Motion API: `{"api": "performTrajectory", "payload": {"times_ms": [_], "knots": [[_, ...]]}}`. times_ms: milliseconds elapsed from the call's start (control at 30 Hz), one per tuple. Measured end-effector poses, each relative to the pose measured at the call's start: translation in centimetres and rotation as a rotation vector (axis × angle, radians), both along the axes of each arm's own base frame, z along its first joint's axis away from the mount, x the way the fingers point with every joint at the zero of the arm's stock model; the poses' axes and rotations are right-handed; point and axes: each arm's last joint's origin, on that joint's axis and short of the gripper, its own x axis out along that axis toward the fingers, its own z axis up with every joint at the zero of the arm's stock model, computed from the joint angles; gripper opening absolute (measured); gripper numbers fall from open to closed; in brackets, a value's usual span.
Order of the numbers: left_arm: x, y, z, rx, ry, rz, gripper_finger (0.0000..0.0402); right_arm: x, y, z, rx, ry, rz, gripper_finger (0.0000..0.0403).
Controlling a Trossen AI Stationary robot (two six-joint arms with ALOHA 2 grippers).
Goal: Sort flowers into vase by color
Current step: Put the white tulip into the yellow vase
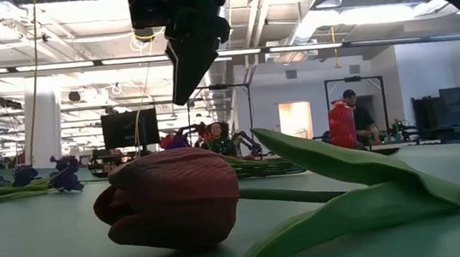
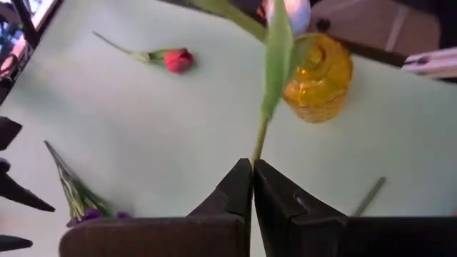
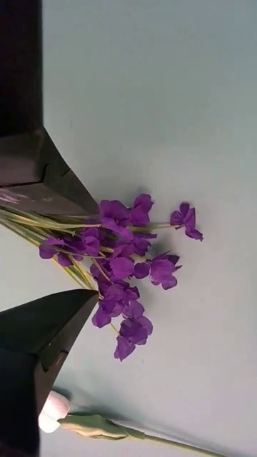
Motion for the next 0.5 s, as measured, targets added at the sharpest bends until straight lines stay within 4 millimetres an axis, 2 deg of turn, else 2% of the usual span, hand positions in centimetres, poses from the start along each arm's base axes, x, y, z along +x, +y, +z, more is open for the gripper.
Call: {"api": "performTrajectory", "payload": {"times_ms": [167, 367, 500], "knots": [[-0.9, 1.1, 1.1, -0.069, -0.036, -0.032, 0.0000, 0.1, 0.0, 0.0, 0.008, -0.013, -0.019, 0.0205], [-1.4, 1.3, 2.1, -0.166, -0.060, -0.140, 0.0000, 0.1, 0.0, 0.0, 0.009, -0.013, -0.021, 0.0205], [-1.3, 1.4, 1.8, -0.180, -0.039, -0.068, 0.0000, 0.1, 0.0, 0.0, 0.013, -0.015, -0.031, 0.0205]]}}
